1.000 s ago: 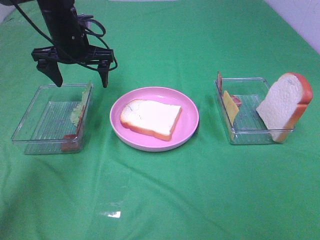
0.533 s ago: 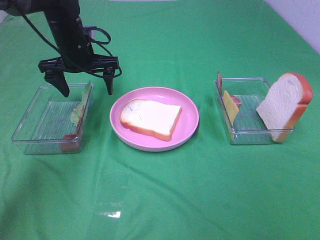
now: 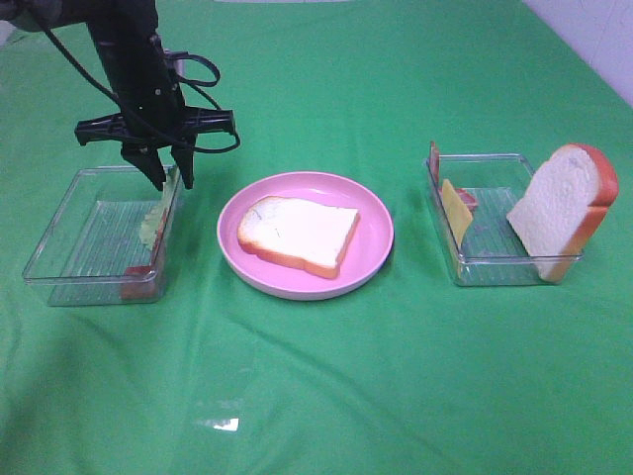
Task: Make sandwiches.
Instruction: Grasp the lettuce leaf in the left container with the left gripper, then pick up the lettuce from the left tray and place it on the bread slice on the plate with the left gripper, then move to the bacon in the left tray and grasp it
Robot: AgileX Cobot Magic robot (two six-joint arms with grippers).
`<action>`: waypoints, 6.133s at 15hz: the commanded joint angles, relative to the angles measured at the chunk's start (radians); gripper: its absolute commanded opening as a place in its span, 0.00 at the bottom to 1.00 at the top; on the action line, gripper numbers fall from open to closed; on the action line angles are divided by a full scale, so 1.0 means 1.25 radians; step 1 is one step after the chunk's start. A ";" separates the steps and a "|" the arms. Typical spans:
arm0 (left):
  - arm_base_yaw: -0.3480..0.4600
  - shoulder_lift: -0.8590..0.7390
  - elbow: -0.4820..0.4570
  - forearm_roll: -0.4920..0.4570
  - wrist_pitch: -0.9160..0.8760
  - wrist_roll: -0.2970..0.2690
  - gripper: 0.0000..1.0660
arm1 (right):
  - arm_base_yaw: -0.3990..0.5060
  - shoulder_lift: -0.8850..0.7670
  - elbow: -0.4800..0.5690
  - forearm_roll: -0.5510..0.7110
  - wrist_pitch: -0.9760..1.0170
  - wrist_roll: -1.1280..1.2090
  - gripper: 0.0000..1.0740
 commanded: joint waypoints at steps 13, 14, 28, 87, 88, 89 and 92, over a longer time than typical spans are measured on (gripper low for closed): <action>-0.002 -0.104 0.001 0.023 0.078 0.005 0.00 | -0.003 -0.021 0.002 -0.001 -0.009 -0.007 0.88; -0.002 -0.133 0.001 0.023 0.076 0.006 0.00 | -0.003 -0.021 0.002 -0.001 -0.009 -0.007 0.88; -0.068 -0.105 -0.042 -0.427 -0.082 0.222 0.00 | -0.003 -0.021 0.002 -0.001 -0.009 -0.007 0.88; -0.095 -0.397 0.290 0.076 0.077 -0.006 0.95 | -0.003 -0.021 0.002 -0.001 -0.009 -0.007 0.88; -0.095 -0.386 0.294 0.077 0.076 -0.026 0.95 | -0.003 -0.021 0.002 -0.001 -0.009 -0.007 0.88; -0.095 -0.372 0.294 0.078 0.076 -0.049 0.95 | -0.003 -0.021 0.002 -0.001 -0.009 -0.007 0.88; -0.098 -0.317 0.296 0.060 0.076 -0.102 0.95 | -0.003 -0.021 0.002 -0.001 -0.009 -0.007 0.88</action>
